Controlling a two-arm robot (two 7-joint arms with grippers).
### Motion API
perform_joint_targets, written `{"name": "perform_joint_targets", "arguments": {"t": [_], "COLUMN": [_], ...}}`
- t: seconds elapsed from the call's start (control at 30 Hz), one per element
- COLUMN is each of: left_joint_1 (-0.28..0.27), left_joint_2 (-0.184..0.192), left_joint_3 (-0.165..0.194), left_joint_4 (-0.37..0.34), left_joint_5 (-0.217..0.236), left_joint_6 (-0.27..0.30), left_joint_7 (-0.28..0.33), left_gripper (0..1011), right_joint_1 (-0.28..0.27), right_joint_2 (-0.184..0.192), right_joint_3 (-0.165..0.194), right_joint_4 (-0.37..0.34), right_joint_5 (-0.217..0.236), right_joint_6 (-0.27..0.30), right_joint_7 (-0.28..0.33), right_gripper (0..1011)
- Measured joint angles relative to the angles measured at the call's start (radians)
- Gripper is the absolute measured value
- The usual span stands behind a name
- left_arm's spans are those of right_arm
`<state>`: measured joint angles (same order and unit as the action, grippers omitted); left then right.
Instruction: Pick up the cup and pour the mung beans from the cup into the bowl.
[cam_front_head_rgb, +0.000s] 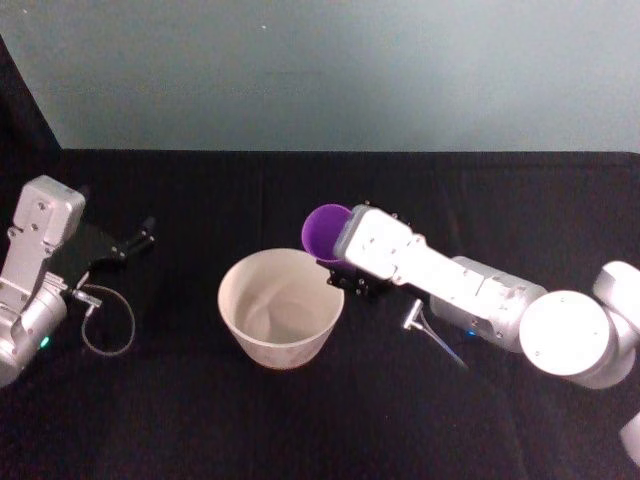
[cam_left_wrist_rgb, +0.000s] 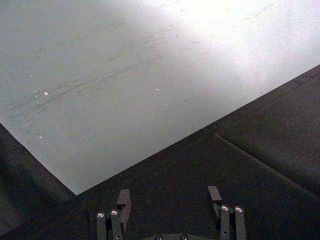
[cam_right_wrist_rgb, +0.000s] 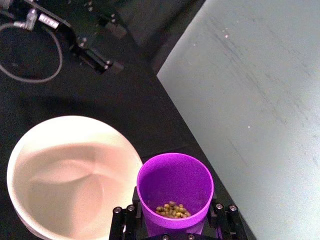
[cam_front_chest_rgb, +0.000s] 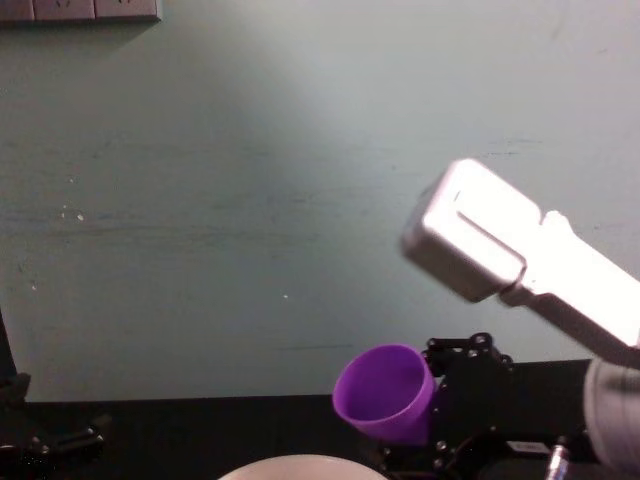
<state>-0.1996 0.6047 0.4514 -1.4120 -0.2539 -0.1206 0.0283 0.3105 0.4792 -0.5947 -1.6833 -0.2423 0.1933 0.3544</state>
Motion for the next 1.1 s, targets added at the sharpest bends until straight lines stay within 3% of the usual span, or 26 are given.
{"name": "perform_joint_targets", "arguments": {"t": [0.43,1.1], "left_joint_1": [0.0,0.0], "left_joint_2": [0.0,0.0], "left_joint_3": [0.0,0.0], "left_joint_4": [0.0,0.0], "left_joint_5": [0.0,0.0], "left_joint_6": [0.0,0.0], "left_joint_7": [0.0,0.0], "left_gripper": [1000,1000], "right_joint_1": [0.08,0.128], "right_joint_2": [-0.018,-0.031], "right_joint_3": [-0.115,-0.197], "right_joint_4": [0.005,-0.003], "right_joint_5": [-0.252,-0.47], "right_joint_6": [0.065,0.081], "right_joint_7": [0.012,0.059], "right_gripper": [718,718]}}
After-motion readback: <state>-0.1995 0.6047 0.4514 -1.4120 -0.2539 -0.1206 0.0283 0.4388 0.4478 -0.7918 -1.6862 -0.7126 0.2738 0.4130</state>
